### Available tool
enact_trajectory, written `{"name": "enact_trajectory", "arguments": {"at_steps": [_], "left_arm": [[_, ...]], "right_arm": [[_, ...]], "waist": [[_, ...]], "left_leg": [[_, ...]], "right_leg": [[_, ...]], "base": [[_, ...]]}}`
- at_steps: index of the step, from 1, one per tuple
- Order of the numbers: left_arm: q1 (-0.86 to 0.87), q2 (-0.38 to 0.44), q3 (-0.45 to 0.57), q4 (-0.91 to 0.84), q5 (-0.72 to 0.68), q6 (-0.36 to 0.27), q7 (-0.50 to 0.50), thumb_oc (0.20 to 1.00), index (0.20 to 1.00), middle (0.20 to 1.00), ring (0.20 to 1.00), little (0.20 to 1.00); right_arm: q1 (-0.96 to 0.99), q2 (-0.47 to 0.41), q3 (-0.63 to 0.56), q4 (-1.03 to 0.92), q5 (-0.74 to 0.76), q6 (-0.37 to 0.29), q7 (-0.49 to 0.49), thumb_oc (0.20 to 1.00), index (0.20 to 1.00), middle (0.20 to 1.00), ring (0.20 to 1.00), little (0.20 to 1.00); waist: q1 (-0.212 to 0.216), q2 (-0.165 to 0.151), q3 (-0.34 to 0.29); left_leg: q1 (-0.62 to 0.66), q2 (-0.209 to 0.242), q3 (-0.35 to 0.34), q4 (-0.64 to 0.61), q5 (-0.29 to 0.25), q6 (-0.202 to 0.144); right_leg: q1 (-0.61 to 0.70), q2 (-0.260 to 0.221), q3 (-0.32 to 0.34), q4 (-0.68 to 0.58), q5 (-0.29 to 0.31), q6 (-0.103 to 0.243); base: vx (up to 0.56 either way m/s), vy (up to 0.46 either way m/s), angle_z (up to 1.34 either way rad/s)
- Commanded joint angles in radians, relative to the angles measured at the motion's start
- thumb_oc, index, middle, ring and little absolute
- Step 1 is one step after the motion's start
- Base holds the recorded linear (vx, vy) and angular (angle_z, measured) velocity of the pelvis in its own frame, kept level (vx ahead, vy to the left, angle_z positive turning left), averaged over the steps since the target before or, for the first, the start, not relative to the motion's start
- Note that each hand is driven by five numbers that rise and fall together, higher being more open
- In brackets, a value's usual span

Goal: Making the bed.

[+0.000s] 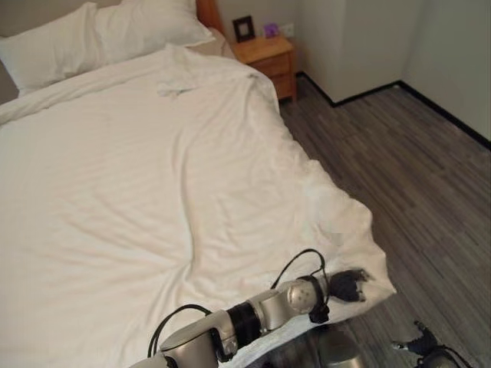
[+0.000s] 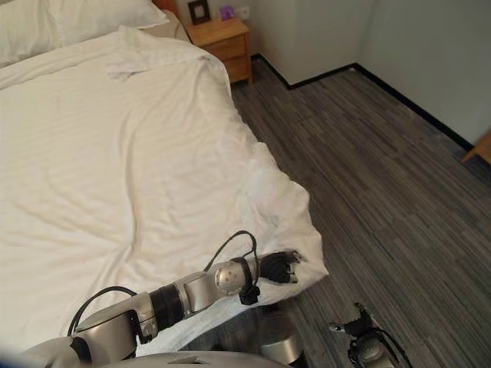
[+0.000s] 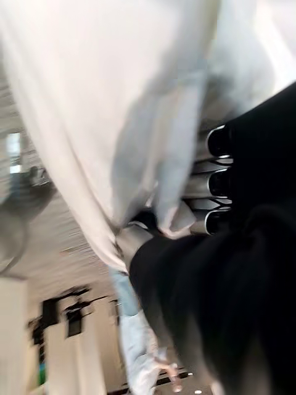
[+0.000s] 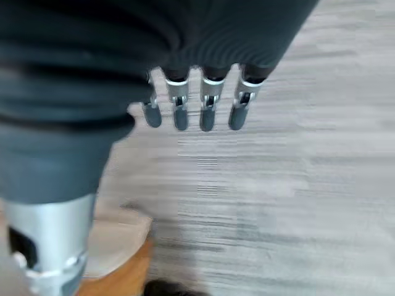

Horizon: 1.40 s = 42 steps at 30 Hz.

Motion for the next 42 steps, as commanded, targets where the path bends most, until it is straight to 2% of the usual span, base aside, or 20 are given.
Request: {"name": "enact_trajectory", "arguments": {"at_steps": [1,7,9,13,16,18,19,20,21,22,24,25,26,27,28,30,36,39,41,42], "left_arm": [[-0.049,-0.142,-0.033,-0.107,-0.067,-0.095,-0.141,1.0,1.0,1.0,1.0,1.0],[-0.056,-0.125,-0.047,-0.266,-0.387,-0.014,-0.234,1.0,1.0,1.0,1.0,1.0],[-0.058,-0.121,-0.045,-0.272,-0.392,-0.009,-0.233,1.0,1.0,1.0,1.0,1.0],[-0.101,-0.113,0.027,-0.304,-0.504,-0.05,-0.111,1.0,1.0,1.0,1.0,1.0],[-0.169,-0.076,0.186,-0.306,-0.505,-0.143,0.129,1.0,1.0,1.0,1.0,1.0],[-0.181,-0.046,0.243,-0.327,-0.505,-0.163,0.181,1.0,1.0,1.0,1.0,1.0],[-0.178,-0.008,0.301,-0.337,-0.49,-0.172,0.235,1.0,1.0,1.0,1.0,1.0],[-0.031,0.169,0.514,-0.444,-0.297,-0.16,0.286,1.0,1.0,1.0,1.0,1.0],[-0.025,0.172,0.515,-0.451,-0.297,-0.155,0.287,1.0,1.0,1.0,1.0,1.0],[0.13,0.246,0.62,-0.454,-0.308,-0.148,0.292,1.0,1.0,1.0,1.0,1.0],[0.194,0.269,0.675,-0.462,-0.278,-0.139,0.294,1.0,1.0,1.0,1.0,1.0],[0.195,0.269,0.675,-0.462,-0.278,-0.139,0.294,1.0,1.0,1.0,1.0,1.0],[0.345,0.292,0.809,-0.408,-0.24,-0.136,0.328,1.0,1.0,1.0,1.0,1.0],[0.356,0.275,0.825,-0.428,-0.269,-0.131,0.33,1.0,1.0,1.0,1.0,1.0],[0.48,0.297,0.934,-0.357,-0.228,-0.117,0.349,1.0,1.0,1.0,1.0,1.0],[0.55,0.266,0.979,-0.284,-0.249,-0.113,0.363,1.0,1.0,1.0,1.0,1.0],[0.656,0.221,1.104,-0.122,-0.322,-0.1,0.395,1.0,1.0,1.0,1.0,1.0],[0.683,0.223,1.122,-0.01,-0.372,-0.092,0.401,1.0,1.0,1.0,1.0,1.0],[0.685,0.227,1.123,0.02,-0.377,-0.091,0.401,1.0,1.0,1.0,1.0,1.0],[0.685,0.235,1.103,0.052,-0.381,-0.091,0.395,1.0,1.0,1.0,1.0,1.0]], "right_arm": [[0.066,-0.07,-0.014,0.091,0.082,0.012,-0.013,1.0,1.0,1.0,1.0,1.0],[0.078,-0.122,-0.033,0.165,0.103,0.045,0.01,1.0,1.0,1.0,1.0,1.0],[0.077,-0.122,-0.033,0.165,0.103,0.045,0.011,1.0,1.0,1.0,1.0,1.0],[0.033,-0.23,-0.025,0.101,0.074,0.039,-0.008,1.0,1.0,1.0,1.0,1.0],[-0.01,-0.361,-0.041,-0.173,0.032,0.001,-0.077,1.0,1.0,1.0,1.0,1.0],[-0.011,-0.384,-0.062,-0.276,0.037,-0.013,-0.09,1.0,1.0,1.0,1.0,1.0],[-0.01,-0.405,-0.081,-0.377,0.034,-0.025,-0.104,1.0,1.0,1.0,1.0,1.0],[0.003,-0.404,-0.143,-0.645,0.014,-0.06,-0.133,1.0,1.0,1.0,1.0,1.0],[0.005,-0.403,-0.142,-0.647,0.014,-0.059,-0.132,1.0,1.0,1.0,1.0,1.0],[0.019,-0.339,-0.149,-0.731,0.025,-0.067,-0.134,1.0,1.0,1.0,1.0,1.0],[-0.005,-0.317,-0.143,-0.808,0.006,-0.067,-0.133,1.0,1.0,1.0,1.0,1.0],[-0.005,-0.317,-0.143,-0.808,0.006,-0.067,-0.133,0.2,0.2,0.2,0.2,0.2],[-0.032,-0.303,-0.198,-0.95,0.303,-0.215,0.063,0.2,0.2,0.2,0.2,0.2],[-0.112,-0.1,-0.112,-0.936,0.645,-0.274,-0.027,0.2,0.2,0.2,0.2,0.2],[-0.127,-0.235,-0.029,-0.975,0.22,-0.206,-0.045,0.2,0.2,0.2,0.2,0.2],[-0.169,-0.133,-0.024,-0.956,0.371,-0.194,0.053,0.2,0.2,0.2,0.2,0.2],[-0.239,0.066,0.051,-0.915,0.725,-0.195,0.124,0.2,0.2,0.2,0.2,0.2],[-0.322,0.212,0.046,-0.723,1.008,-0.2,0.144,0.2,0.2,0.2,0.2,0.2],[-0.345,0.242,0.045,-0.675,1.045,-0.197,0.151,0.2,0.2,0.2,0.2,0.2],[-0.405,0.279,0.044,-0.531,1.044,-0.197,0.123,0.2,0.2,0.2,0.2,0.2]], "waist": [[-0.028,0.012,-0.035],[-0.01,0.007,-0.047],[-0.013,0.007,-0.047],[0.012,0.0,-0.051],[0.033,-0.01,-0.046],[0.04,-0.011,-0.045],[0.049,-0.013,-0.047],[0.11,-0.019,-0.053],[0.107,-0.019,-0.058],[0.157,-0.023,-0.064],[0.177,-0.026,-0.073],[0.176,-0.026,-0.073],[0.233,-0.035,-0.079],[0.242,-0.039,-0.085],[0.3,-0.045,-0.083],[0.344,-0.054,-0.093],[0.454,-0.069,-0.104],[0.548,-0.075,-0.102],[0.566,-0.076,-0.101],[0.609,-0.07,-0.094]], "left_leg": [[-0.009,0.064,-0.101,0.012,0.043,-0.037],[-0.024,0.068,-0.132,0.012,0.055,-0.044],[-0.025,0.068,-0.135,0.012,0.056,-0.044],[-0.043,0.078,-0.157,0.012,0.075,-0.055],[-0.057,0.087,-0.179,0.012,0.093,-0.063],[-0.067,0.088,-0.188,0.012,0.101,-0.065],[-0.073,0.091,-0.193,0.012,0.105,-0.066],[-0.083,0.099,-0.219,0.012,0.137,-0.068],[-0.083,0.099,-0.222,0.012,0.131,-0.069],[-0.095,0.095,-0.237,0.012,0.143,-0.066],[-0.102,0.095,-0.251,0.012,0.141,-0.068],[-0.103,0.094,-0.252,0.012,0.141,-0.068],[-0.116,0.088,-0.296,0.012,0.153,-0.075],[-0.136,0.084,-0.321,0.012,0.165,-0.082],[-0.156,0.071,-0.366,0.012,0.175,-0.09],[-0.172,0.058,-0.416,0.012,0.178,-0.094],[-0.197,0.028,-0.496,0.012,0.182,-0.1],[-0.212,0.008,-0.556,0.012,0.179,-0.108],[-0.216,0.004,-0.563,0.012,0.179,-0.109],[-0.23,-0.003,-0.579,0.012,0.182,-0.11]], "right_leg": [[0.132,-0.074,0.0,0.019,-0.101,0.064],[0.157,-0.078,-0.051,0.018,-0.111,0.053],[0.158,-0.078,-0.054,0.018,-0.112,0.053],[0.163,-0.068,-0.083,0.018,-0.123,0.044],[0.163,-0.056,-0.099,0.018,-0.13,0.04],[0.157,-0.053,-0.1,0.018,-0.128,0.038],[0.155,-0.049,-0.101,0.018,-0.13,0.036],[0.169,-0.036,-0.125,0.018,-0.14,0.023],[0.17,-0.037,-0.128,0.018,-0.147,0.025],[0.177,-0.031,-0.148,0.018,-0.155,0.012],[0.183,-0.031,-0.166,0.018,-0.166,0.011],[0.183,-0.031,-0.167,0.018,-0.167,0.011],[0.198,-0.029,-0.211,0.018,-0.177,0.005],[0.198,-0.031,-0.237,0.018,-0.175,0.0],[0.211,-0.032,-0.283,0.018,-0.181,-0.003],[0.225,-0.038,-0.336,0.018,-0.188,-0.006],[0.262,-0.057,-0.439,0.018,-0.198,-0.007],[0.293,-0.065,-0.517,0.018,-0.213,-0.009],[0.296,-0.066,-0.53,0.018,-0.216,-0.008],[0.293,-0.069,-0.548,0.018,-0.215,-0.007]], "base": [[0.0,0.0,0.0],[-0.01,-0.024,0.15],[-0.01,-0.031,0.28],[-0.03,-0.07,0.1],[-0.05,-0.075,0.14],[-0.03,-0.047,0.01],[-0.19,-0.233,0.08],[-0.15,-0.214,0.15],[-0.18,-0.256,0.02],[0.0,-0.096,0.19],[0.01,-0.065,0.46],[0.05,-0.056,0.45],[0.01,-0.084,0.43],[0.02,-0.123,0.51],[0.02,-0.083,1.03],[0.04,-0.041,1.22],[0.06,0.018,0.76],[0.09,0.035,0.7],[0.06,0.042,0.67],[0.02,0.037,0.67]]}}
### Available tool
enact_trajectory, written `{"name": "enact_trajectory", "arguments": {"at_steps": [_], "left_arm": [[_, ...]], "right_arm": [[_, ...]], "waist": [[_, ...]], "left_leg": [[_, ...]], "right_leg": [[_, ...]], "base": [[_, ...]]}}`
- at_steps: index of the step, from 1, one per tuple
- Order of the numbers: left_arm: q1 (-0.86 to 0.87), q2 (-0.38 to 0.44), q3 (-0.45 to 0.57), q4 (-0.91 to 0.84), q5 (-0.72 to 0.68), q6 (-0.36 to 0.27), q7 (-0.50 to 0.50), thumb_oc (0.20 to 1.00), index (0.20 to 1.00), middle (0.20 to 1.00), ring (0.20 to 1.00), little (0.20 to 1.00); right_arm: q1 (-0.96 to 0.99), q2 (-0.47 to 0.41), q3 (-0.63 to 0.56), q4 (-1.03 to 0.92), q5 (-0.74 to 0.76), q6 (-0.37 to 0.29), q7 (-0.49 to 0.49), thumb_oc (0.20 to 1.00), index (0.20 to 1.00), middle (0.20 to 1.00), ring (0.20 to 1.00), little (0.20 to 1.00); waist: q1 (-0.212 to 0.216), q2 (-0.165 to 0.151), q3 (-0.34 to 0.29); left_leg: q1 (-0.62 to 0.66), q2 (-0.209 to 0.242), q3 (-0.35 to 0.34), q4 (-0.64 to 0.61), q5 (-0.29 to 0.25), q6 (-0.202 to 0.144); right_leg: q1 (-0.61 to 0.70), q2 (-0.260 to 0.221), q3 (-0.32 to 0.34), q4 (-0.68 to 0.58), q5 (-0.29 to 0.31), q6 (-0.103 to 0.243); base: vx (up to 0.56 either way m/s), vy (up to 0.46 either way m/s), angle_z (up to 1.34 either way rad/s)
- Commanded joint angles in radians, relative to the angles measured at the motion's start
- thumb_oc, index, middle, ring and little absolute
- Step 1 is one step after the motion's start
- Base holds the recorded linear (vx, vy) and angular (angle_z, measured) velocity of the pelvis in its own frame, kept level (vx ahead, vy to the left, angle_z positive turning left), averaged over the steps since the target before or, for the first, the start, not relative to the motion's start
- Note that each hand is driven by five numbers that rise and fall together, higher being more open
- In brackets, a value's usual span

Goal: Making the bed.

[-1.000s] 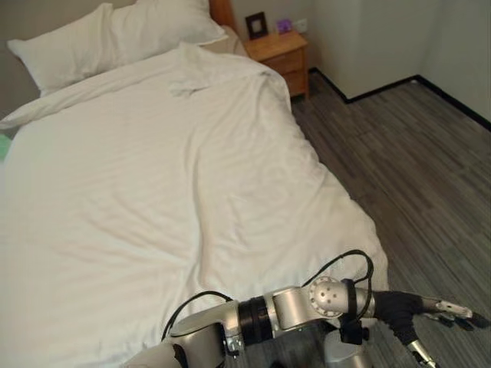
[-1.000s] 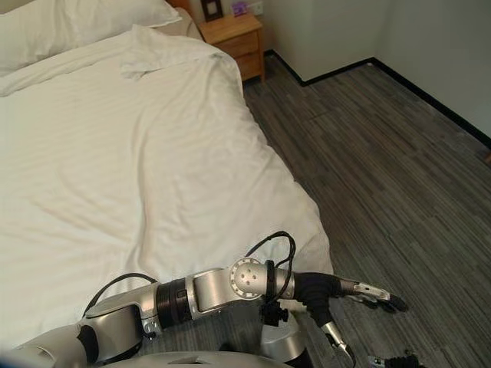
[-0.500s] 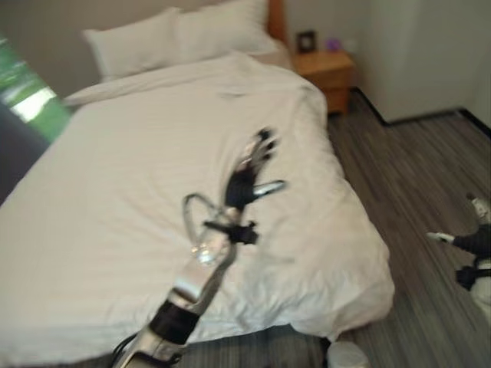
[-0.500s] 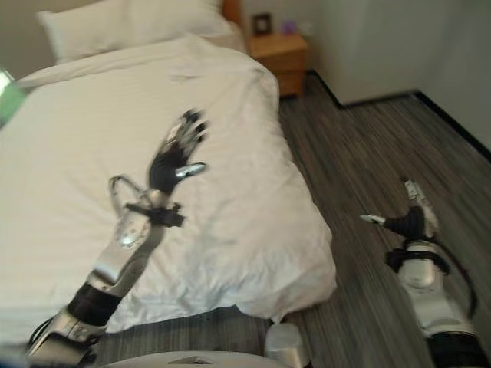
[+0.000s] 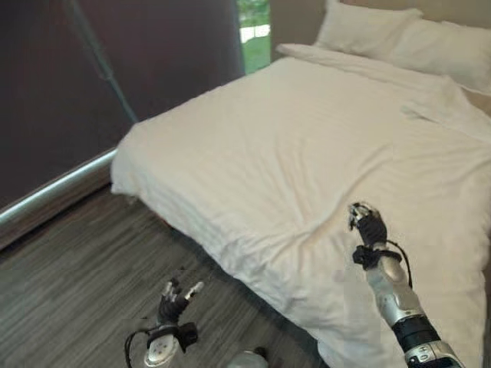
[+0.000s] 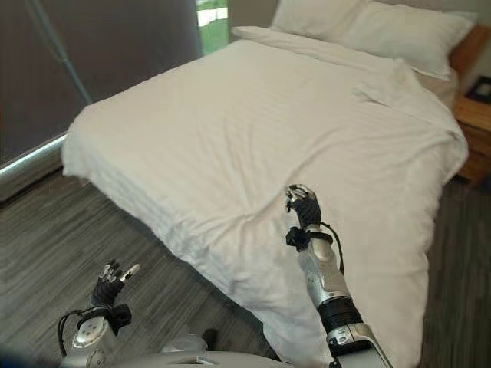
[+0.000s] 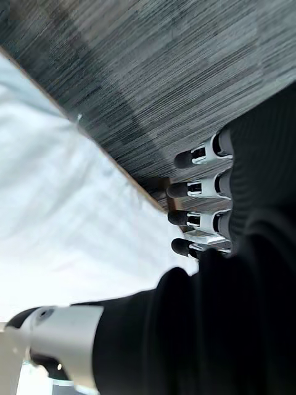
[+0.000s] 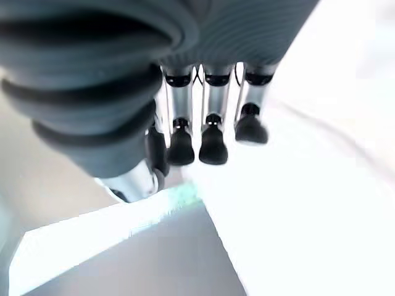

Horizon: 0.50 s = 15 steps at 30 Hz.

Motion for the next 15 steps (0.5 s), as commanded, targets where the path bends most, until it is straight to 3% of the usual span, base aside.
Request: {"name": "enact_trajectory", "arguments": {"at_steps": [1,2,7,11,12,13,14,15], "left_arm": [[-0.05,0.072,-0.023,-0.015,-0.036,-0.034,0.004,1.0,1.0,1.0,1.0,1.0],[-0.046,0.07,-0.045,-0.009,-0.033,-0.031,-0.006,1.0,1.0,1.0,1.0,1.0],[-0.055,0.053,-0.092,-0.026,-0.021,-0.029,-0.023,1.0,1.0,1.0,1.0,1.0],[-0.067,0.061,-0.161,-0.101,0.048,-0.006,-0.078,1.0,1.0,1.0,1.0,1.0],[-0.067,0.061,-0.162,-0.101,0.048,-0.006,-0.078,1.0,1.0,1.0,1.0,1.0],[-0.09,0.076,-0.191,-0.131,0.077,0.004,-0.101,1.0,1.0,1.0,1.0,1.0],[-0.091,0.076,-0.192,-0.131,0.077,0.004,-0.101,1.0,1.0,1.0,1.0,1.0],[-0.112,0.088,-0.212,-0.159,0.1,0.015,-0.118,1.0,1.0,1.0,1.0,1.0]], "right_arm": [[-0.096,-0.025,0.026,0.045,0.079,-0.042,0.002,0.2,0.2,0.2,0.2,0.2],[-0.107,-0.01,0.004,0.105,0.093,-0.036,-0.01,0.2,0.2,0.2,0.2,0.2],[-0.015,-0.022,-0.055,0.231,0.061,-0.024,-0.027,0.2,0.2,0.2,0.2,0.2],[0.151,-0.08,-0.222,0.427,0.059,0.021,-0.023,0.2,0.2,0.2,0.2,0.2],[0.151,-0.081,-0.223,0.428,0.06,0.021,-0.021,0.2,0.2,0.2,0.2,0.2],[0.223,-0.126,-0.298,0.479,0.063,0.037,-0.022,0.2,0.2,0.2,0.2,0.2],[0.223,-0.127,-0.299,0.48,0.063,0.037,-0.02,0.2,0.2,0.2,0.2,0.2],[0.285,-0.181,-0.369,0.506,0.061,0.041,-0.025,0.2,0.2,0.2,0.2,0.2]], "waist": [[0.048,-0.004,0.008],[0.07,0.001,0.013],[0.056,0.009,0.023],[-0.021,-0.003,0.036],[-0.019,-0.002,0.035],[-0.076,-0.02,0.046],[-0.075,-0.019,0.045],[-0.13,-0.037,0.056]], "left_leg": [[-0.099,0.02,0.034,-0.035,0.104,-0.065],[-0.111,0.011,0.023,-0.035,0.104,-0.063],[-0.122,-0.002,0.022,-0.035,0.1,-0.054],[-0.106,-0.003,0.071,-0.035,0.066,-0.036],[-0.106,-0.002,0.073,-0.035,0.066,-0.036],[-0.097,0.0,0.11,-0.035,0.049,-0.026],[-0.101,-0.001,0.111,-0.035,0.054,-0.024],[-0.09,0.001,0.148,-0.035,0.034,-0.011]], "right_leg": [[0.067,0.008,0.03,-0.007,-0.096,-0.003],[0.062,0.004,0.017,-0.007,-0.094,0.0],[0.056,-0.01,0.006,-0.007,-0.087,0.013],[0.041,-0.033,0.04,-0.007,-0.072,0.033],[0.041,-0.033,0.042,-0.007,-0.072,0.033],[0.021,-0.042,0.081,-0.007,-0.06,0.044],[0.017,-0.043,0.082,-0.007,-0.055,0.044],[-0.005,-0.049,0.127,-0.007,-0.043,0.054]], "base": [[0.05,0.088,0.57],[0.03,0.051,0.16],[0.04,0.092,0.26],[0.08,0.135,-0.03],[0.03,0.111,-0.38],[0.0,0.088,-0.44],[0.01,0.166,-0.67],[-0.02,0.101,-0.62]]}}
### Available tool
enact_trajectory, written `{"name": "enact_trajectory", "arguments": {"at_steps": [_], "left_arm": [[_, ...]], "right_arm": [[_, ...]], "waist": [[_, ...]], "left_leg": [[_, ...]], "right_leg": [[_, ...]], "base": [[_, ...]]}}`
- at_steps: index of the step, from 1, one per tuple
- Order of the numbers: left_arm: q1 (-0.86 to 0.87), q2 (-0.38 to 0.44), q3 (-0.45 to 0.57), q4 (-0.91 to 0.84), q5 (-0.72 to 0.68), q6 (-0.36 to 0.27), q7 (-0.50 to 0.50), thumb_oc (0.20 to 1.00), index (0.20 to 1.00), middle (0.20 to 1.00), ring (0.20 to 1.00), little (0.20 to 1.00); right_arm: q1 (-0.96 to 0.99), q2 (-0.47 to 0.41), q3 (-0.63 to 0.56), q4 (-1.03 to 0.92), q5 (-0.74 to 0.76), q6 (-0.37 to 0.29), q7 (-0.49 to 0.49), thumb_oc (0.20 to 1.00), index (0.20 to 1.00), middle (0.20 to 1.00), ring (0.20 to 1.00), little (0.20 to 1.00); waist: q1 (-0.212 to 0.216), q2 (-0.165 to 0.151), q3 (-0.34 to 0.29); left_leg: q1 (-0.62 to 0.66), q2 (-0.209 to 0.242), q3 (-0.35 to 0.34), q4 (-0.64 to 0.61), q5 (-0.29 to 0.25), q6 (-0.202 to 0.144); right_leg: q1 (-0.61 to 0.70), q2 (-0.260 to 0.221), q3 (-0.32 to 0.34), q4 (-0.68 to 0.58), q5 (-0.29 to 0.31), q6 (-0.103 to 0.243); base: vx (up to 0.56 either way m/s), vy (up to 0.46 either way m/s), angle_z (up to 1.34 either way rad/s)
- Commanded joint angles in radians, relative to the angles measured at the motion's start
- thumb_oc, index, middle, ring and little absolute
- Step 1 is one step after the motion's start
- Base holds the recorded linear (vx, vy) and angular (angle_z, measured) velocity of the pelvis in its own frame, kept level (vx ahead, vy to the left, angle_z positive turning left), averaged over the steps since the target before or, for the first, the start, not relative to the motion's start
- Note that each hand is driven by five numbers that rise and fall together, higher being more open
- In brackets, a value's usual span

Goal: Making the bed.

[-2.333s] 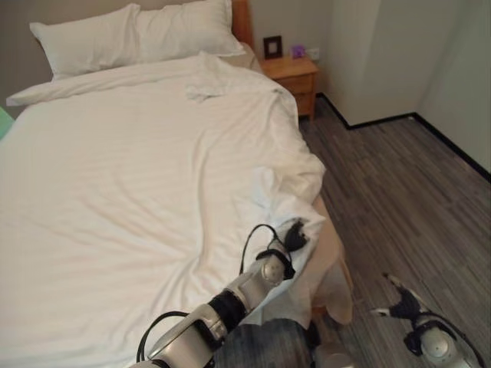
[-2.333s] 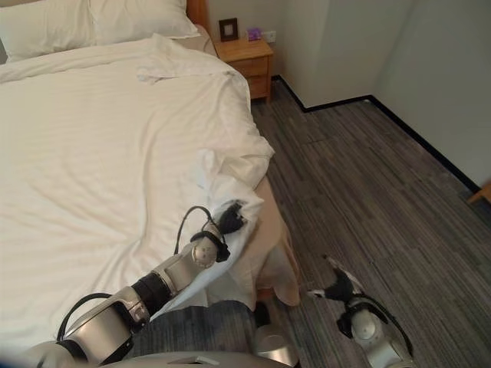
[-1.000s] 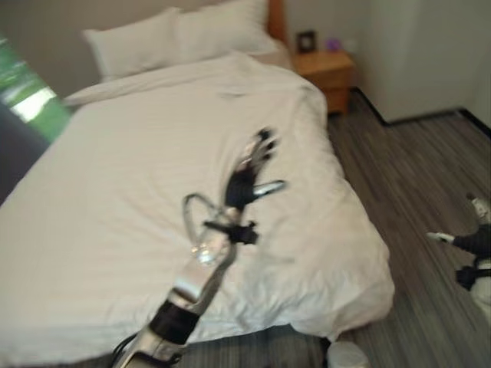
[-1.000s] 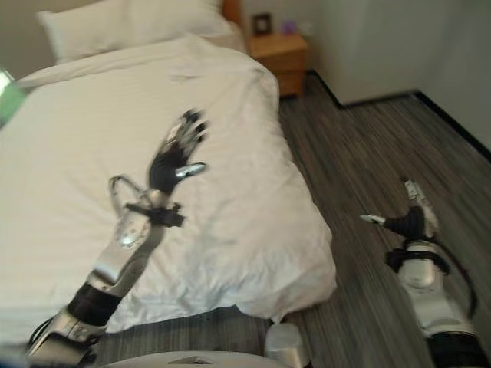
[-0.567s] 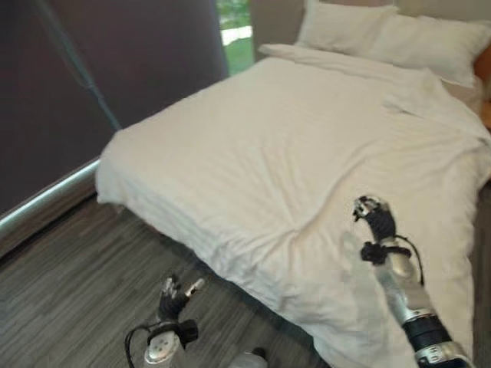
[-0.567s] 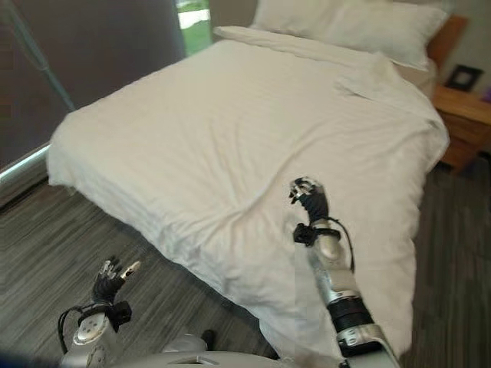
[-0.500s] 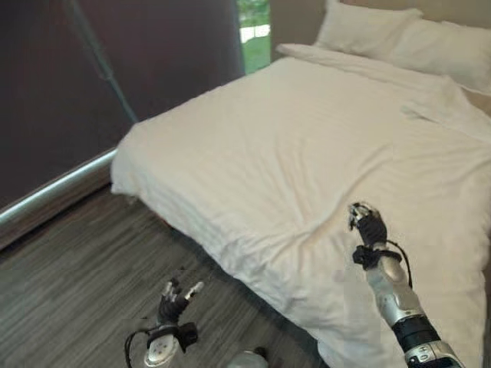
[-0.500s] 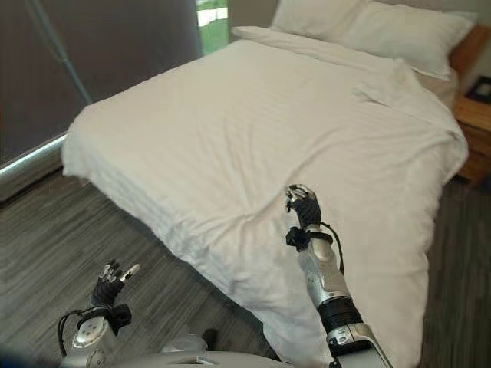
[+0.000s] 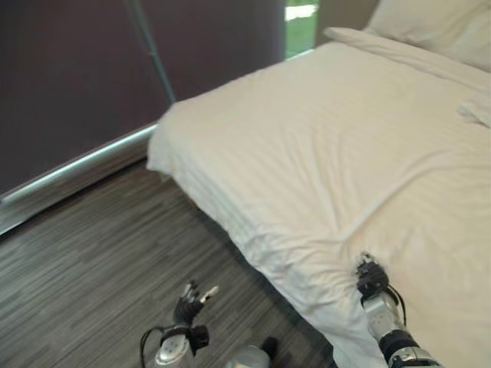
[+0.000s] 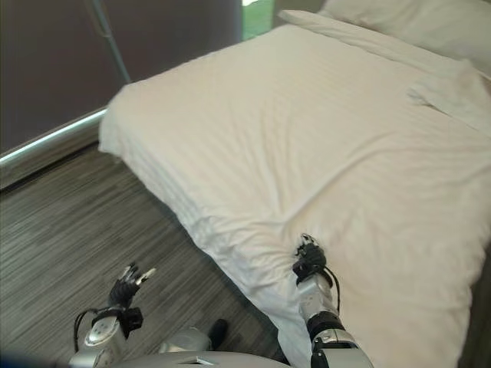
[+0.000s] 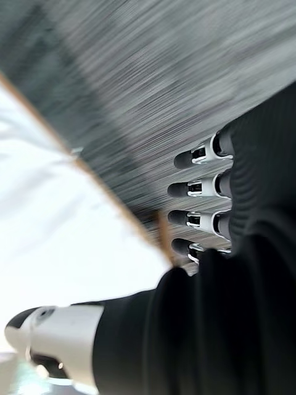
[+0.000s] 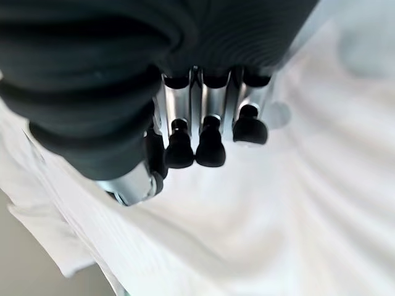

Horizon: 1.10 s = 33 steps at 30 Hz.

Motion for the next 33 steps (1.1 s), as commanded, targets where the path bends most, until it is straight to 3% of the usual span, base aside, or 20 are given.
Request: {"name": "enact_trajectory", "arguments": {"at_steps": [1,6,9,10,11,12,15,16,17,18,20,21,23,24,26,27,29,31,32,33], "left_arm": [[-0.087,0.0,0.004,-0.023,0.074,-0.019,-0.042,1.0,1.0,1.0,1.0,1.0],[-0.157,0.004,-0.053,-0.058,0.179,-0.024,-0.066,1.0,1.0,1.0,1.0,1.0],[-0.162,0.006,-0.04,-0.136,0.191,-0.034,-0.067,1.0,1.0,1.0,1.0,1.0],[-0.158,0.016,-0.029,-0.174,0.19,-0.043,-0.062,1.0,1.0,1.0,1.0,1.0],[-0.155,0.018,-0.027,-0.178,0.19,-0.042,-0.063,1.0,1.0,1.0,1.0,1.0],[-0.145,0.038,-0.009,-0.246,0.196,-0.059,-0.064,1.0,1.0,1.0,1.0,1.0],[-0.123,0.058,0.023,-0.339,0.185,-0.07,-0.065,1.0,1.0,1.0,1.0,1.0],[-0.12,0.063,0.03,-0.361,0.188,-0.072,-0.06,1.0,1.0,1.0,1.0,1.0],[-0.118,0.064,0.031,-0.362,0.188,-0.071,-0.061,1.0,1.0,1.0,1.0,1.0],[-0.119,0.076,0.039,-0.402,0.198,-0.08,-0.044,1.0,1.0,1.0,1.0,1.0],[-0.118,0.082,0.039,-0.412,0.201,-0.082,-0.036,1.0,1.0,1.0,1.0,1.0],[-0.123,0.083,0.036,-0.426,0.221,-0.083,-0.023,1.0,1.0,1.0,1.0,1.0],[-0.118,0.087,0.032,-0.474,0.255,-0.087,-0.019,1.0,1.0,1.0,1.0,1.0],[-0.114,0.081,0.026,-0.496,0.263,-0.109,-0.008,1.0,1.0,1.0,1.0,1.0],[-0.121,0.074,0.011,-0.502,0.269,-0.113,-0.003,1.0,1.0,1.0,1.0,1.0],[-0.135,0.066,-0.004,-0.497,0.271,-0.111,0.002,1.0,1.0,1.0,1.0,1.0],[-0.141,0.054,-0.017,-0.488,0.28,-0.119,0.006,1.0,1.0,1.0,1.0,1.0],[-0.141,0.049,-0.027,-0.47,0.277,-0.128,0.011,1.0,1.0,1.0,1.0,1.0],[-0.132,0.029,-0.043,-0.427,0.261,-0.133,0.02,1.0,1.0,1.0,1.0,1.0],[-0.133,0.028,-0.043,-0.426,0.261,-0.134,0.02,1.0,1.0,1.0,1.0,1.0]], "right_arm": [[0.202,-0.199,-0.123,0.199,0.021,0.027,-0.102,0.2,0.2,0.2,0.2,0.2],[0.348,-0.316,-0.266,0.219,-0.045,0.038,-0.072,0.2,0.2,0.2,0.2,0.2],[0.448,-0.309,-0.283,0.226,-0.186,0.04,-0.082,0.2,0.2,0.2,0.2,0.2],[0.455,-0.294,-0.271,0.216,-0.197,0.037,-0.078,0.454,0.454,0.454,0.454,0.454],[0.455,-0.292,-0.269,0.214,-0.198,0.037,-0.08,1.0,1.0,1.0,1.0,1.0],[0.452,-0.257,-0.229,0.156,-0.216,0.018,-0.069,1.0,1.0,1.0,1.0,1.0],[0.458,-0.2,-0.122,-0.044,-0.302,-0.006,-0.065,1.0,1.0,1.0,1.0,1.0],[0.453,-0.191,-0.092,-0.111,-0.324,-0.014,-0.066,1.0,1.0,1.0,1.0,1.0],[0.456,-0.189,-0.09,-0.116,-0.326,-0.012,-0.068,1.0,1.0,1.0,1.0,1.0],[0.435,-0.161,-0.002,-0.291,-0.34,-0.027,-0.042,1.0,1.0,1.0,1.0,1.0],[0.44,-0.154,0.03,-0.352,-0.344,-0.022,-0.028,1.0,1.0,1.0,1.0,1.0],[0.45,-0.15,0.102,-0.425,-0.367,-0.02,0.001,1.0,1.0,1.0,1.0,1.0],[0.498,-0.174,0.186,-0.554,-0.443,-0.013,0.049,1.0,1.0,1.0,1.0,1.0],[0.537,-0.199,0.228,-0.644,-0.478,-0.019,0.074,1.0,1.0,1.0,1.0,1.0],[0.557,-0.217,0.247,-0.682,-0.492,-0.016,0.09,1.0,1.0,1.0,1.0,1.0],[0.598,-0.263,0.255,-0.731,-0.531,-0.02,0.11,1.0,1.0,1.0,1.0,1.0],[0.647,-0.328,0.253,-0.801,-0.576,-0.032,0.131,1.0,1.0,1.0,1.0,1.0],[0.669,-0.388,0.258,-0.829,-0.646,-0.045,0.127,1.0,1.0,1.0,1.0,1.0],[0.665,-0.455,0.287,-0.845,-0.742,-0.056,0.111,1.0,1.0,1.0,1.0,1.0],[0.664,-0.455,0.287,-0.844,-0.742,-0.056,0.11,1.0,1.0,1.0,1.0,1.0]], "waist": [[-0.065,0.006,0.042],[-0.17,-0.037,0.059],[-0.219,-0.061,0.075],[-0.224,-0.059,0.087],[-0.222,-0.06,0.087],[-0.215,-0.045,0.101],[-0.191,-0.031,0.1],[-0.181,-0.027,0.097],[-0.179,-0.03,0.098],[-0.145,-0.025,0.079],[-0.13,-0.031,0.075],[-0.102,-0.034,0.069],[-0.076,-0.037,0.065],[-0.072,-0.024,0.063],[-0.075,-0.015,0.062],[-0.1,-0.006,0.074],[-0.12,0.0,0.102],[-0.128,0.003,0.116],[-0.124,0.013,0.133],[-0.126,0.015,0.131]], "left_leg": [[-0.039,0.051,0.097,-0.018,0.018,-0.026],[-0.025,0.039,0.186,-0.018,-0.02,0.011],[-0.016,0.037,0.228,-0.018,-0.025,0.024],[-0.016,0.045,0.24,-0.018,-0.019,0.03],[-0.015,0.046,0.244,-0.018,-0.02,0.03],[-0.012,0.07,0.302,-0.018,-0.012,0.034],[-0.013,0.091,0.399,-0.018,0.01,0.047],[-0.009,0.096,0.435,-0.018,0.013,0.051],[-0.006,0.094,0.437,-0.018,0.012,0.051],[-0.006,0.094,0.511,-0.018,0.004,0.055],[-0.005,0.091,0.545,-0.018,0.004,0.057],[-0.01,0.091,0.597,-0.018,0.011,0.062],[-0.033,0.09,0.64,-0.016,0.028,0.06],[-0.05,0.106,0.653,-0.011,0.074,0.034],[-0.06,0.126,0.664,-0.01,0.093,0.017],[-0.083,0.153,0.68,0.013,0.144,-0.021],[-0.117,0.194,0.662,0.095,0.169,-0.062],[-0.128,0.198,0.615,0.117,0.181,-0.084],[-0.139,0.15,0.415,0.171,0.167,-0.076],[-0.144,0.152,0.413,0.172,0.168,-0.075]], "right_leg": [[0.083,0.018,0.074,-0.022,-0.059,0.021],[0.022,0.007,0.175,-0.022,-0.006,0.049],[-0.014,0.006,0.221,-0.013,0.042,0.067],[-0.03,0.012,0.216,0.025,0.037,0.068],[-0.035,0.012,0.22,0.034,0.033,0.067],[-0.046,0.023,0.185,0.15,-0.014,0.059],[-0.044,0.018,0.11,0.314,-0.083,0.045],[-0.023,0.0,0.065,0.349,-0.091,0.046],[-0.023,-0.003,0.068,0.354,-0.094,0.047],[0.05,-0.051,-0.019,0.409,-0.111,0.056],[0.071,-0.061,-0.032,0.397,-0.097,0.063],[0.11,-0.077,-0.082,0.397,-0.073,0.075],[0.12,-0.066,-0.077,0.371,-0.064,0.08],[0.152,-0.012,-0.049,0.233,-0.153,0.052],[0.172,0.032,-0.025,0.15,-0.177,0.031],[0.176,0.07,-0.012,0.076,-0.189,0.009],[0.189,0.094,0.008,0.007,-0.17,-0.007],[0.187,0.097,0.024,-0.014,-0.161,-0.01],[0.152,0.09,0.081,-0.022,-0.139,-0.014],[0.149,0.092,0.079,-0.022,-0.136,-0.014]], "base": [[0.0,0.137,-0.61],[-0.02,0.159,-0.7],[-0.06,0.151,-0.62],[-0.11,0.06,-0.64],[-0.23,0.154,-0.73],[-0.25,0.194,-0.95],[-0.28,0.216,-1.1],[-0.17,0.098,-1.03],[-0.25,0.109,-1.24],[-0.27,0.08,-1.08],[-0.25,0.054,-1.18],[-0.23,-0.018,-1.5],[-0.35,-0.123,-1.51],[-0.26,-0.168,-1.15],[-0.28,-0.317,-1.09],[-0.38,-0.434,-0.97],[-0.33,-0.347,-1.09],[-0.23,-0.158,-0.83],[-0.18,-0.049,-0.66],[-0.24,-0.129,-1.15]]}}
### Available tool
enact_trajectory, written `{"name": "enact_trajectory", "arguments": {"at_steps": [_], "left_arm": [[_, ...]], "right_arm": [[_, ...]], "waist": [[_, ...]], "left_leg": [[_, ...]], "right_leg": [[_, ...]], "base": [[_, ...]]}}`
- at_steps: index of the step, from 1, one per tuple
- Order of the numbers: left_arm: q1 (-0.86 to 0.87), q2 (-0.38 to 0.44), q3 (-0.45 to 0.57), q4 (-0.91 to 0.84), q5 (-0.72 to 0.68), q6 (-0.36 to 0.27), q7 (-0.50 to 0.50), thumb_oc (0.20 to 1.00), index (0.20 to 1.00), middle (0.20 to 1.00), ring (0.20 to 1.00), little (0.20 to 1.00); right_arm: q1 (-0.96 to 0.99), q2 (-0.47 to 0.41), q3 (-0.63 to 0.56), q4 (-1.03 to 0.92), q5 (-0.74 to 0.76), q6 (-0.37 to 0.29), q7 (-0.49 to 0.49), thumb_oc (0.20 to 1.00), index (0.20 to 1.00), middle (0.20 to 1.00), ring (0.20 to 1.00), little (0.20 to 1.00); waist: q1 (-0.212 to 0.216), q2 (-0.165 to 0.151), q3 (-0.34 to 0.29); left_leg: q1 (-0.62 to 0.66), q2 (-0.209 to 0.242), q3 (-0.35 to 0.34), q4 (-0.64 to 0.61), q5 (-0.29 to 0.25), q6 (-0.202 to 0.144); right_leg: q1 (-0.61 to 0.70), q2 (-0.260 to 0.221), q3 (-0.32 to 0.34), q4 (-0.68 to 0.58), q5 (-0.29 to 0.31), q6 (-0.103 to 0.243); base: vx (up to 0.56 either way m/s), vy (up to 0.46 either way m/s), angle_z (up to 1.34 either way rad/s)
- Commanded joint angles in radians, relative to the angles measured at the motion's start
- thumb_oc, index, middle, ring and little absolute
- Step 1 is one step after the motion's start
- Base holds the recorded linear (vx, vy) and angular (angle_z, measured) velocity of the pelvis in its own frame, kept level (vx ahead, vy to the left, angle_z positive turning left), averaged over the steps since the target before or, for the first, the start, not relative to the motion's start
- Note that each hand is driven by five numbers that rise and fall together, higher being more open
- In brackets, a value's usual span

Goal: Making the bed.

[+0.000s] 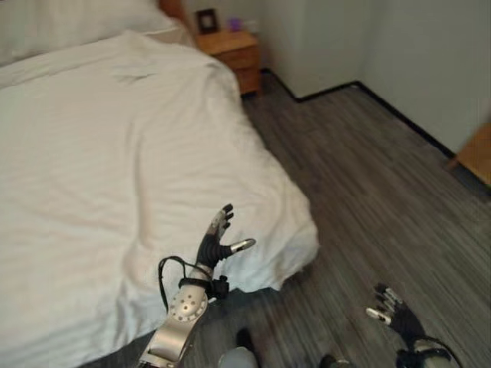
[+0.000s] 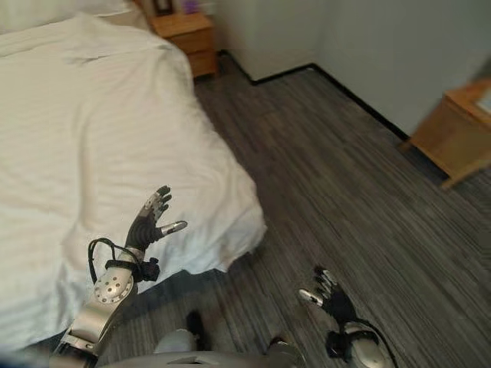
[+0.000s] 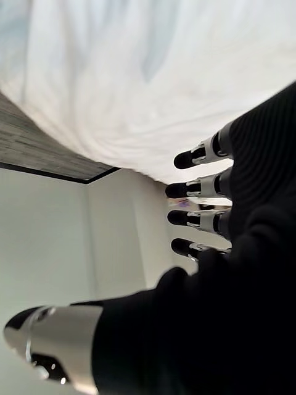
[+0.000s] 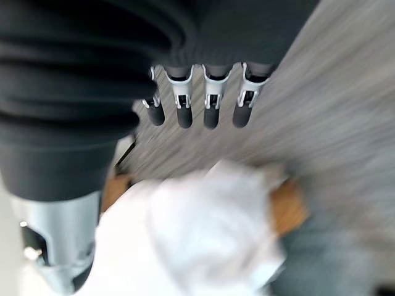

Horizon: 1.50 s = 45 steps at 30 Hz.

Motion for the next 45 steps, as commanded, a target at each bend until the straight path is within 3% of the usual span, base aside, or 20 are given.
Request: {"name": "enact_trajectory", "arguments": {"at_steps": [1,4,8,9,14,18,19,20,23,24,27,29,31,32,33,34,38,39,43,45], "left_arm": [[-0.025,-0.027,-0.015,0.017,0.008,-0.084,0.021,1.0,1.0,1.0,1.0,1.0],[-0.007,-0.028,-0.064,0.064,0.013,-0.069,0.005,1.0,1.0,1.0,1.0,1.0],[-0.004,-0.038,-0.12,0.115,-0.066,-0.088,-0.001,1.0,1.0,1.0,1.0,1.0],[-0.06,-0.027,-0.145,0.111,-0.078,-0.082,0.004,1.0,1.0,1.0,1.0,1.0],[-0.067,-0.045,-0.157,0.074,-0.073,-0.071,0.014,1.0,1.0,1.0,1.0,1.0],[-0.112,-0.036,-0.195,0.099,-0.062,-0.074,0.032,1.0,1.0,1.0,1.0,1.0],[-0.13,-0.032,-0.214,0.107,-0.052,-0.069,0.039,1.0,1.0,1.0,1.0,1.0],[-0.157,-0.026,-0.215,0.11,-0.047,-0.065,0.045,1.0,1.0,1.0,1.0,1.0],[-0.189,-0.02,-0.2,0.123,-0.047,-0.064,0.06,1.0,1.0,1.0,1.0,1.0],[-0.187,-0.005,-0.165,0.127,-0.064,-0.059,0.043,1.0,1.0,1.0,1.0,1.0],[-0.192,-0.003,-0.156,0.142,-0.062,-0.061,0.028,1.0,1.0,1.0,1.0,1.0],[-0.185,-0.009,-0.155,0.161,-0.04,-0.06,0.025,1.0,1.0,1.0,1.0,1.0],[-0.178,-0.027,-0.153,0.167,-0.061,-0.056,0.028,1.0,1.0,1.0,1.0,1.0],[-0.217,-0.015,-0.184,0.135,-0.184,-0.049,-0.015,1.0,1.0,1.0,1.0,1.0],[-0.216,-0.012,-0.187,0.133,-0.185,-0.048,-0.015,1.0,1.0,1.0,1.0,1.0],[-0.168,-0.012,-0.156,0.093,-0.199,-0.033,-0.021,1.0,1.0,1.0,1.0,1.0],[-0.19,-0.046,-0.166,0.11,-0.27,-0.031,-0.029,1.0,1.0,1.0,1.0,1.0],[-0.168,-0.062,-0.174,0.104,-0.312,-0.019,-0.067,1.0,1.0,1.0,1.0,1.0],[-0.129,-0.098,-0.205,0.096,-0.374,0.007,-0.103,1.0,1.0,1.0,1.0,1.0],[-0.126,-0.104,-0.222,0.1,-0.353,0.003,-0.103,1.0,1.0,1.0,1.0,1.0]], "right_arm": [[-0.049,-0.05,0.003,-0.053,-0.152,-0.075,0.019,1.0,1.0,1.0,1.0,1.0],[-0.099,-0.076,0.039,0.042,-0.177,-0.053,-0.017,1.0,1.0,1.0,1.0,1.0],[-0.135,-0.016,0.119,0.003,-0.172,-0.065,-0.02,1.0,1.0,1.0,1.0,1.0],[-0.19,-0.031,0.139,-0.002,-0.172,-0.062,-0.045,1.0,1.0,1.0,1.0,1.0],[-0.284,0.005,0.143,-0.029,-0.224,-0.047,-0.109,1.0,1.0,1.0,1.0,1.0],[-0.296,0.043,0.139,-0.051,-0.299,-0.049,-0.143,1.0,1.0,1.0,1.0,1.0],[-0.292,0.031,0.133,-0.082,-0.337,-0.044,-0.152,1.0,1.0,1.0,1.0,1.0],[-0.304,0.041,0.12,-0.092,-0.361,-0.039,-0.166,1.0,1.0,1.0,1.0,1.0],[-0.324,0.052,0.1,-0.101,-0.345,-0.039,-0.185,1.0,1.0,1.0,1.0,1.0],[-0.323,0.054,0.076,-0.081,-0.325,-0.037,-0.196,1.0,1.0,1.0,1.0,1.0],[-0.3,0.057,0.076,-0.084,-0.337,-0.029,-0.192,1.0,1.0,1.0,1.0,1.0],[-0.317,0.06,0.099,-0.071,-0.335,-0.032,-0.186,1.0,1.0,1.0,1.0,1.0],[-0.335,0.064,0.124,-0.034,-0.334,-0.033,-0.187,1.0,1.0,1.0,1.0,1.0],[-0.575,0.017,0.066,0.185,-0.181,0.013,-0.266,1.0,1.0,1.0,1.0,1.0],[-0.569,0.019,0.063,0.179,-0.182,0.016,-0.265,1.0,1.0,1.0,1.0,1.0],[-0.486,0.032,0.052,-0.053,-0.201,0.013,-0.221,1.0,1.0,1.0,1.0,1.0],[-0.481,0.058,0.03,-0.079,-0.198,0.022,-0.222,1.0,1.0,1.0,1.0,1.0],[-0.479,0.08,0.035,-0.073,-0.216,0.026,-0.217,1.0,1.0,1.0,1.0,1.0],[-0.467,0.098,0.036,-0.072,-0.278,0.03,-0.223,1.0,1.0,1.0,1.0,1.0],[-0.46,0.123,0.036,-0.093,-0.339,0.042,-0.215,1.0,1.0,1.0,1.0,1.0]], "waist": [[0.013,0.008,0.064],[0.036,0.005,0.053],[0.036,0.02,0.064],[0.045,0.014,0.091],[0.051,0.012,0.041],[0.022,-0.027,0.049],[-0.02,0.006,0.067],[-0.047,0.032,0.076],[-0.086,0.031,0.083],[-0.108,0.004,0.061],[-0.115,0.009,0.04],[-0.104,0.014,0.037],[-0.085,0.006,0.043],[0.0,-0.023,0.089],[-0.001,-0.028,0.083],[0.003,-0.039,0.1],[0.029,-0.032,0.088],[0.039,-0.023,0.065],[0.045,0.01,0.017],[0.055,-0.019,-0.017]], "left_leg": [[-0.114,-0.119,-0.322,0.036,0.0,-0.05],[-0.095,-0.221,-0.488,0.087,-0.09,-0.018],[-0.111,-0.185,-0.502,0.147,-0.016,-0.004],[-0.177,-0.209,-0.556,0.272,0.062,-0.015],[-0.163,-0.223,-0.383,-0.011,-0.044,0.044],[-0.064,-0.256,-0.373,-0.039,-0.096,0.103],[-0.004,-0.237,-0.381,-0.079,-0.096,0.127],[0.065,-0.218,-0.414,-0.146,-0.092,0.129],[0.122,-0.211,-0.461,-0.158,-0.133,0.104],[0.184,-0.199,-0.505,-0.158,-0.196,0.065],[0.255,-0.149,-0.535,-0.134,-0.201,0.041],[0.235,-0.13,-0.532,0.077,-0.174,0.02],[0.111,-0.125,-0.517,0.39,-0.026,-0.006],[-0.066,-0.172,-0.531,0.646,0.003,0.013],[-0.074,-0.177,-0.533,0.646,0.007,0.014],[-0.134,-0.15,-0.444,0.621,-0.023,0.019],[-0.189,-0.156,-0.395,0.454,-0.07,0.008],[-0.177,-0.187,-0.361,0.215,-0.102,0.036],[-0.158,-0.195,-0.261,-0.112,0.039,0.033],[-0.118,-0.231,-0.26,-0.158,0.015,0.075]], "right_leg": [[0.097,0.012,0.092,-0.127,0.018,0.054],[0.075,0.02,0.179,-0.123,0.03,0.048],[0.081,0.056,0.235,-0.111,0.017,0.01],[0.091,0.051,0.247,-0.121,0.021,0.0],[0.141,0.055,0.25,-0.114,-0.044,0.035],[-0.023,0.007,0.24,0.344,0.107,0.143],[-0.12,-0.023,0.255,0.514,0.204,0.158],[-0.196,-0.013,0.267,0.583,0.186,0.142],[-0.279,0.026,0.259,0.401,0.134,0.108],[-0.282,0.063,0.279,0.017,0.136,0.093],[-0.258,0.07,0.303,-0.057,0.201,0.096],[-0.211,0.084,0.302,-0.047,0.187,0.065],[-0.121,0.089,0.277,-0.075,0.169,0.021],[-0.031,0.06,0.227,-0.115,0.162,-0.012],[-0.036,0.057,0.224,-0.115,0.163,-0.012],[-0.003,0.056,0.235,-0.127,0.136,-0.014],[0.045,0.034,0.222,-0.127,0.087,0.003],[0.066,0.036,0.218,-0.127,0.06,0.021],[0.131,0.075,0.191,-0.127,-0.004,0.039],[0.177,0.049,0.155,-0.059,-0.018,0.071]], "base": [[-0.07,-0.082,-1.17],[0.04,-0.155,-1.37],[0.1,-0.089,-0.84],[0.08,-0.056,-0.08],[0.37,0.058,-0.38],[0.35,0.141,-0.19],[0.61,0.277,0.39],[0.75,0.208,0.54],[0.68,-0.109,0.6],[0.68,-0.261,0.77],[0.73,-0.278,1.08],[0.47,-0.198,0.99],[0.43,-0.31,0.39],[0.33,-0.323,-0.09],[0.43,-0.31,0.45],[0.34,-0.066,0.61],[0.45,0.031,0.38],[0.59,0.146,0.26],[0.49,0.111,0.13],[0.67,0.168,0.6]]}}
